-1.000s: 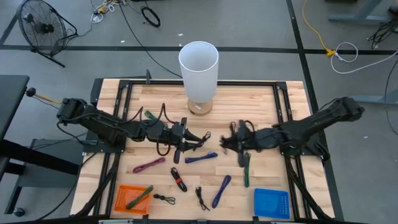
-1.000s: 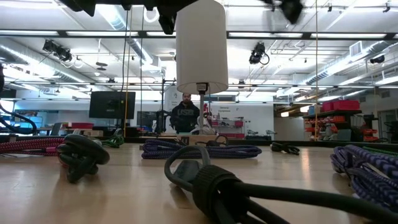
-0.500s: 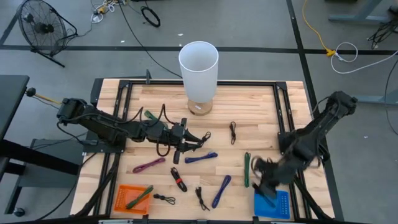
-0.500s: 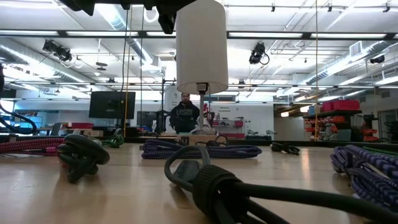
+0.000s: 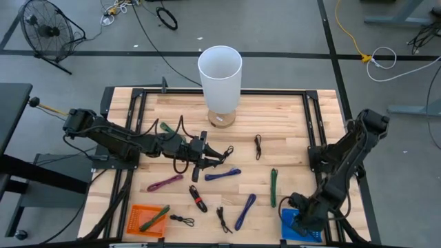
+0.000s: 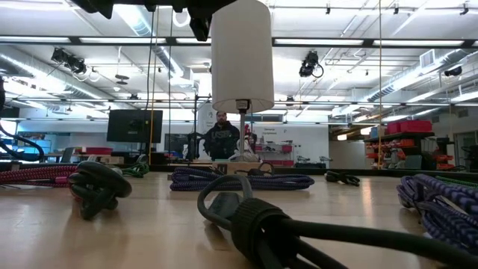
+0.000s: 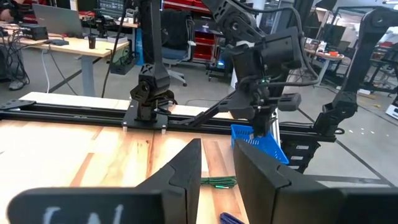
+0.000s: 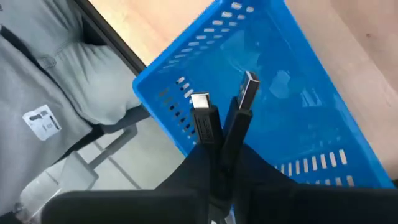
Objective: Pick & Place USB Port
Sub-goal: Put the black charger cable into the blue bin
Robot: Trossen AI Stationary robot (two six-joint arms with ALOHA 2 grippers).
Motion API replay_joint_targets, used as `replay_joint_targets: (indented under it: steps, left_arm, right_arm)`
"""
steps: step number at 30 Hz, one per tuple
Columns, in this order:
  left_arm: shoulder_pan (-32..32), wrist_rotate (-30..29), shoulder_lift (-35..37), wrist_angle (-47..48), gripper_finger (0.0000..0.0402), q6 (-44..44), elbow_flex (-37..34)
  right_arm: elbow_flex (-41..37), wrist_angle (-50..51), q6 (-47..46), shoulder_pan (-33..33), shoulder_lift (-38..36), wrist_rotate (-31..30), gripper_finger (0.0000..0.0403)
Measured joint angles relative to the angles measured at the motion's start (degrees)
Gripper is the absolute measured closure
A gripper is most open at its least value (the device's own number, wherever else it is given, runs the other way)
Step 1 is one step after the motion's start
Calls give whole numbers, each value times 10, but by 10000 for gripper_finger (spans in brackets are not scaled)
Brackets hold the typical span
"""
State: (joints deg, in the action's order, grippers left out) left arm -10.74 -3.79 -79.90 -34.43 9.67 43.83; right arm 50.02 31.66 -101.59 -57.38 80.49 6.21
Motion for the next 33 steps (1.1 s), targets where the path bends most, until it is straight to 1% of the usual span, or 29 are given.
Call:
replay_joint_targets:
  steps: [3,8,16,19,21,25,27,30,33]
  left_arm:
    - [0,0,0,0,303,0,0]
    - [0,0,0,0,303,0,0]
    - [0,0,0,0,303,0,0]
    - [0,0,0,0,303,0,0]
    - [0,0,0,0,303,0,0]
    - [0,0,0,0,303,0,0]
    - [0,0,0,0,303,0,0]
    - [0,0,0,1,303,0,0]
    - [0,0,0,1,303,0,0]
  right_arm:
    - [0,10,1,-4,0,-14,377]
    - [0,54,2,-5,0,-12,378]
    - [0,54,6,-5,0,-18,378]
    - [0,54,5,-5,0,-43,372]
    - [0,49,2,-5,0,-53,344]
    - [0,50,1,-5,0,-52,270]
    - [0,53,0,-5,0,-48,241]
    - [0,57,-1,-5,0,-44,214]
    - [0,58,-1,-5,0,-43,203]
